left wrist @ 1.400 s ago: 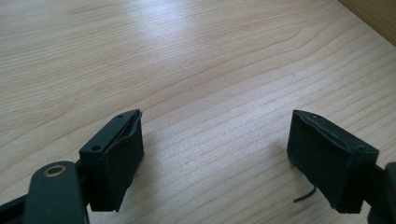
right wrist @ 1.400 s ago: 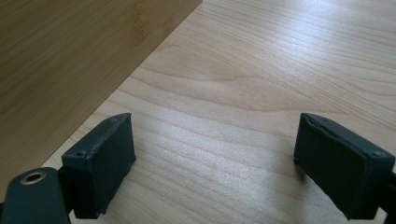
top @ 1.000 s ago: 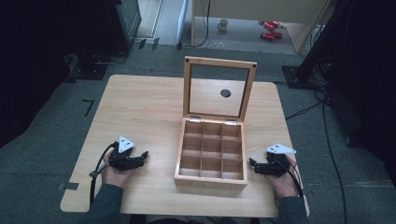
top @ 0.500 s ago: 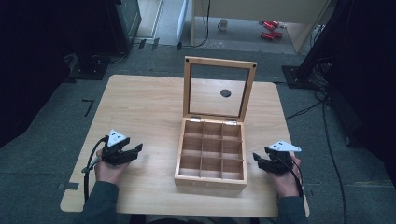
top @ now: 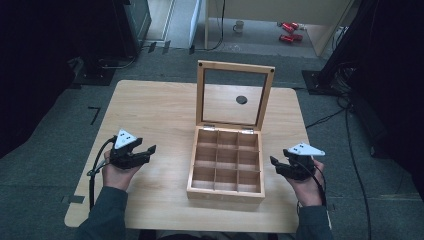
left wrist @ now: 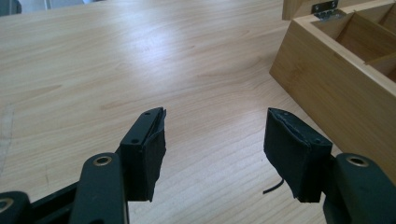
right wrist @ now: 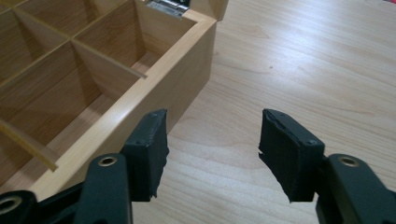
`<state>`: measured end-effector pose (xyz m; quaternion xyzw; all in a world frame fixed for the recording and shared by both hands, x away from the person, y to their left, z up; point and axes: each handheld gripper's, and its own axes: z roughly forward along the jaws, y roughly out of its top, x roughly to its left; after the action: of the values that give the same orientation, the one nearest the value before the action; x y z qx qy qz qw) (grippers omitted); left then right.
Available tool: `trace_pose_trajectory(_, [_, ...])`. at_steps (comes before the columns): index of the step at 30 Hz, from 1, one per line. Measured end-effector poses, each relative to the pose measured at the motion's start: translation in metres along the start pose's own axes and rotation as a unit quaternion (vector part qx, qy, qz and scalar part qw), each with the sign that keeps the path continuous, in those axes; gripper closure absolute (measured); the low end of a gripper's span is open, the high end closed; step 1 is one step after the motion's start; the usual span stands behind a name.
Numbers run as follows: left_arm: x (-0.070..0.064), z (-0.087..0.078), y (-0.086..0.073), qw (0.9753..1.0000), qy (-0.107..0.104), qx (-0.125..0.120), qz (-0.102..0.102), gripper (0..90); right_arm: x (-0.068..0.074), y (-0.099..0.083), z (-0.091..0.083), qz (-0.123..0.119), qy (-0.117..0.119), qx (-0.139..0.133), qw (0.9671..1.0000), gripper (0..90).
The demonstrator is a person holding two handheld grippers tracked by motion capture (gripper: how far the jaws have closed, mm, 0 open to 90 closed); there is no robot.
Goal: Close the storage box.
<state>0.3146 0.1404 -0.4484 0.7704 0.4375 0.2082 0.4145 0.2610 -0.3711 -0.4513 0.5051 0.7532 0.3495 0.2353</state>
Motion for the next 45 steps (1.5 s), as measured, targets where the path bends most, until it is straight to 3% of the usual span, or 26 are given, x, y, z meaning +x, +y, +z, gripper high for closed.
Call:
trace_pose_trajectory(3, [-0.001,-0.001,0.005,1.0,-0.003,-0.003,0.003,39.4,-0.002,0.005,-0.001,0.007,0.002,0.0,1.0,45.3])
trace_pose_trajectory(23, [-0.015,0.005,0.037,0.9991,-0.023,-0.019,0.03,39.3,-0.002,0.043,-0.004,-0.011,-0.005,-0.027,0.9996,49.1])
trace_pose_trajectory(45, [-0.025,0.016,0.064,0.9983,-0.039,-0.018,0.04,38.8,-0.001,0.075,0.002,-0.016,-0.009,-0.042,0.9989,48.2])
